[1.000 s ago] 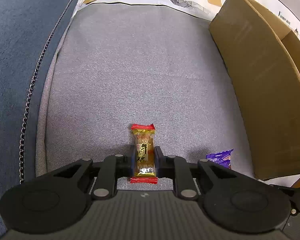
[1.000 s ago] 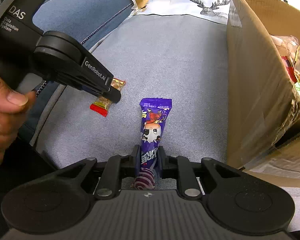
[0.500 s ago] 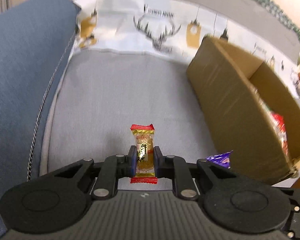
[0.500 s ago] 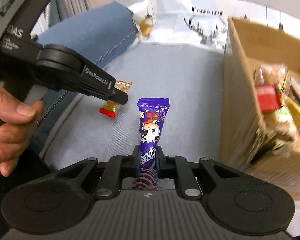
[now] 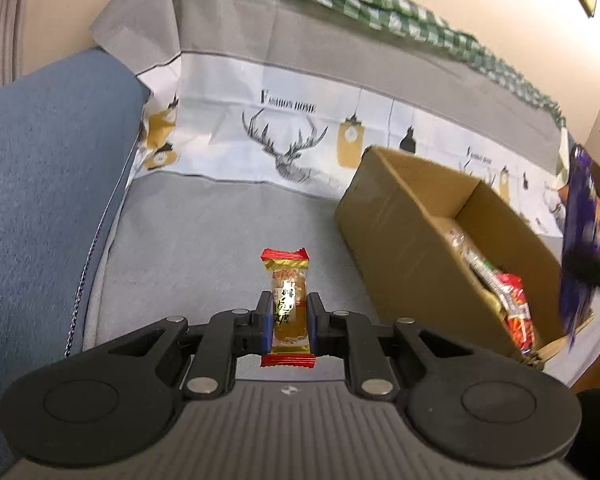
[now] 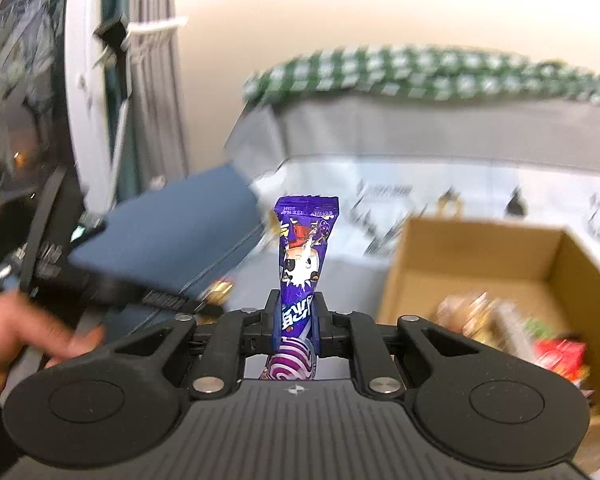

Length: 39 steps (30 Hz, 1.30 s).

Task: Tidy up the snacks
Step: 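Carry the gold cake and purple candy bar with both tools over the box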

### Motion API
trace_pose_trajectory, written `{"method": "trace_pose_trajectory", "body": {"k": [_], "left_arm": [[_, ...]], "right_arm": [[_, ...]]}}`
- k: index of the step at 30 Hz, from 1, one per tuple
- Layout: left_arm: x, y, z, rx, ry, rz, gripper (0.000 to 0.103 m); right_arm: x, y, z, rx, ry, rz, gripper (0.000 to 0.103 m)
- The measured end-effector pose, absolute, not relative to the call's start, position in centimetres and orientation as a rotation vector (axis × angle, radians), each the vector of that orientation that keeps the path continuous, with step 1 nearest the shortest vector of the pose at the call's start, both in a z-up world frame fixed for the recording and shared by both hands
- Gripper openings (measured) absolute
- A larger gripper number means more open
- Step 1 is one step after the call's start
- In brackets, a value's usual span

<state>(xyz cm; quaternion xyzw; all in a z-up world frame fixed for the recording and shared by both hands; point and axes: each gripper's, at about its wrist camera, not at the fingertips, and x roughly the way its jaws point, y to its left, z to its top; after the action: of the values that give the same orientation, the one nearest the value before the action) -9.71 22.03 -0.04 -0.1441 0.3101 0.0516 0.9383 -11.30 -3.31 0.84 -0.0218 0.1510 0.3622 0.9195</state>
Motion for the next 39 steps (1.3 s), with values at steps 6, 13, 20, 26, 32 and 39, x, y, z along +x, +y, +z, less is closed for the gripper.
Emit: {"method": "trace_pose_trajectory", "body": {"k": [6,13,20,26,32,39], "left_arm": [[-9.4,21.2,0.0,-0.273,0.624,0.092,0.018],[-8.5,20.9,-0.1,-0.265,0.63,0.111,0.018],[-7.9,18.6,1.7,-0.226,0.589,0.085,0.018],[-7.1,14.4,4.5,-0.131,0.496,0.024,0.018],[-5.8,10.6,5.3,-0.096,0.446,-0.07,0.018],[-2.9,7.0,7.2,-0.093,0.415,-0.131,0.018]], "right_arm": [[-7.6,-8.5,1.4,-0.023,0.216,0.636,0.015],[-5.3,-11.5,0.4,0.1,0.244,0.568,0.014],[-3.5,-12.2,0.4,0.15,0.222,0.548,0.014],[-1.8,-13.4,0.7,0.163,0.242,0.498,0.014],[-1.8,-13.9,1.6,0.121,0.223,0.499,0.014],[-0.4,-15.5,2.0,0.13,0.259,0.434,0.014]]}}
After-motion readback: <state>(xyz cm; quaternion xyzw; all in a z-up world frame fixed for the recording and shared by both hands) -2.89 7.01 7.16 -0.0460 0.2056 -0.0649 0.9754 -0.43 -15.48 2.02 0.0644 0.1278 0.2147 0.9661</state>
